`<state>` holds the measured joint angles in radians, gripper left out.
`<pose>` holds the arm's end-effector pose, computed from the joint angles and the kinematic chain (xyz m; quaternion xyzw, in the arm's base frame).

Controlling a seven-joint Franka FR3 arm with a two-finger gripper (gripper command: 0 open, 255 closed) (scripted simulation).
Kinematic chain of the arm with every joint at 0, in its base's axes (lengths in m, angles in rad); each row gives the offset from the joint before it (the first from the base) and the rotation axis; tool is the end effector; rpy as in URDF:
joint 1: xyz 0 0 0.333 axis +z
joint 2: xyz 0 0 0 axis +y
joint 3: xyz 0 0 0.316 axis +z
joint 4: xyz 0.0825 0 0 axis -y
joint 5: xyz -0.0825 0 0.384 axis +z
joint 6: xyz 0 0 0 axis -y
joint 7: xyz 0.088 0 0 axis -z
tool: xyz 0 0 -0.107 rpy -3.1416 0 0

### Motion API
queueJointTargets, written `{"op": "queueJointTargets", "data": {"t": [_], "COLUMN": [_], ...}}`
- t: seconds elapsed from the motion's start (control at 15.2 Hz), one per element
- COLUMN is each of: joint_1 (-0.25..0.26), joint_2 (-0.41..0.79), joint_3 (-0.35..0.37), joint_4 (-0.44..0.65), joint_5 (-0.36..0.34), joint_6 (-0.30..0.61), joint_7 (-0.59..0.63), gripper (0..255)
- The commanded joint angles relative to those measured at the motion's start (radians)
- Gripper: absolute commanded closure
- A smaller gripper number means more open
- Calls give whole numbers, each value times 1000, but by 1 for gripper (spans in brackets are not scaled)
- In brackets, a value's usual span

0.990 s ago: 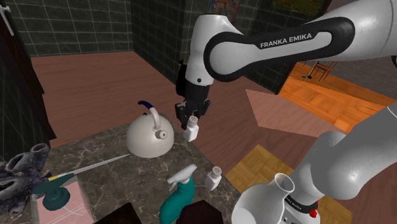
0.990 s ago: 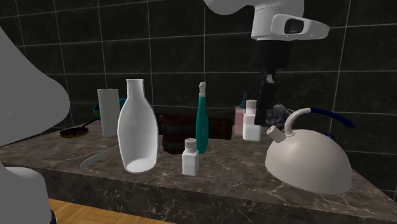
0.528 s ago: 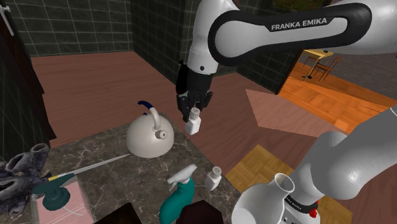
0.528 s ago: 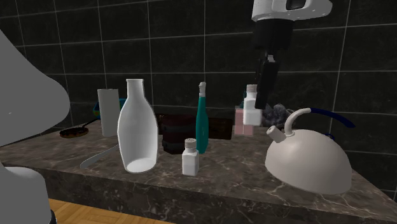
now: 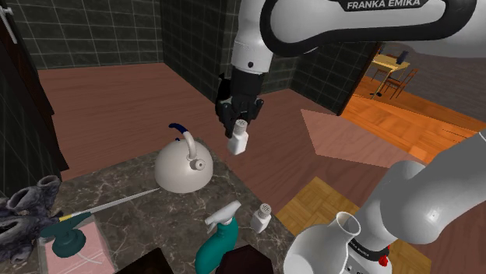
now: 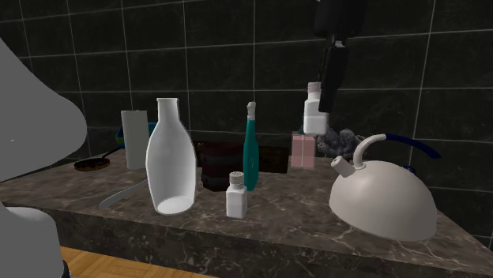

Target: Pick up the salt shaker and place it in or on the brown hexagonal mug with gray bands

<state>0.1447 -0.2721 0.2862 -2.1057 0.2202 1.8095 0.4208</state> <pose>0.4199 0.2240 0.5254 -0.9971 0.0284 0.0427 0.0559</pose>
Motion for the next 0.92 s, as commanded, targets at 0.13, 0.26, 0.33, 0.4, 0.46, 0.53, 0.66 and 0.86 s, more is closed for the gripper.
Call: {"op": "queueJointTargets", "data": {"t": [0.13, 0.26, 0.33, 0.4, 0.46, 0.53, 0.66, 0.86], "joint_1": [30, 51, 62, 72, 83, 94, 115, 146], "joint_2": [-59, -94, -110, -126, -140, -154, -178, -207], "joint_3": [34, 58, 71, 84, 97, 111, 139, 184], "joint_4": [-38, -63, -74, -84, -93, -100, -112, -121], "joint_5": [28, 48, 58, 68, 79, 89, 110, 140], "joint_6": [-10, -11, -11, -12, -13, -14, -16, -18], "joint_7": [53, 90, 109, 128, 147, 167, 208, 272], "gripper": [255, 255, 255, 255, 255, 255, 255, 255]}}
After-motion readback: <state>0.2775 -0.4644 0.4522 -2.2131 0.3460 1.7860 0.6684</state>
